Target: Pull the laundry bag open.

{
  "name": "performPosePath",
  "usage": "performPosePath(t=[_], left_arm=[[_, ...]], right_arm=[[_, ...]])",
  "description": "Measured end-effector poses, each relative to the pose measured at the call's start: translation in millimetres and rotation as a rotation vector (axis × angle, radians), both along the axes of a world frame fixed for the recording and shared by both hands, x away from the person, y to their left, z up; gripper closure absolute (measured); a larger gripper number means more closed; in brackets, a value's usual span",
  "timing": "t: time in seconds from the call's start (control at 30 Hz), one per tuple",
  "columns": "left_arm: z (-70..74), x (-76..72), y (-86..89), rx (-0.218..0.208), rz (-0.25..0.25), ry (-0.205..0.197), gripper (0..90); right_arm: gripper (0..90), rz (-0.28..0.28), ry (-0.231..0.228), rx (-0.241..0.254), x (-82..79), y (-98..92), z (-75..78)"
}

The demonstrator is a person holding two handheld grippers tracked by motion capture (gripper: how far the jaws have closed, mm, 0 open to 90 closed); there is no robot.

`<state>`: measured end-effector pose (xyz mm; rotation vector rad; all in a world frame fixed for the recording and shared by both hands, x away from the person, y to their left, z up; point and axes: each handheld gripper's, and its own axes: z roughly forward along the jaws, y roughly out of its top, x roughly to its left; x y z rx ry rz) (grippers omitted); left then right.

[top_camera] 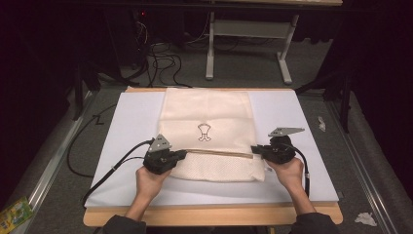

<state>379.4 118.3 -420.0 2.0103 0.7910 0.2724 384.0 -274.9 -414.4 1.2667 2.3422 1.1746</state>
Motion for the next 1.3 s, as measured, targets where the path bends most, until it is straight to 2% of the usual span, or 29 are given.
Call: performPosePath(t=[0.4, 0.67, 1.3], left_arm=[[0.6, -0.3, 12.6, -0.003, 0.032, -0.005, 87.1], [-2.4, 0.7, 19.2, -0.022, 0.052, 0.004, 87.1], [1.7, -0.5, 32.7, -0.017, 0.087, -0.020, 87.1]], right_arm=[[88.4, -0.007, -0.003, 0.004, 0.0, -2.9, -1.1], [88.4, -0.016, 0.005, 0.002, 0.6, -4.1, -2.6], [88.4, -0.034, 0.000, 0.001, -0.1, -8.7, -2.8]])
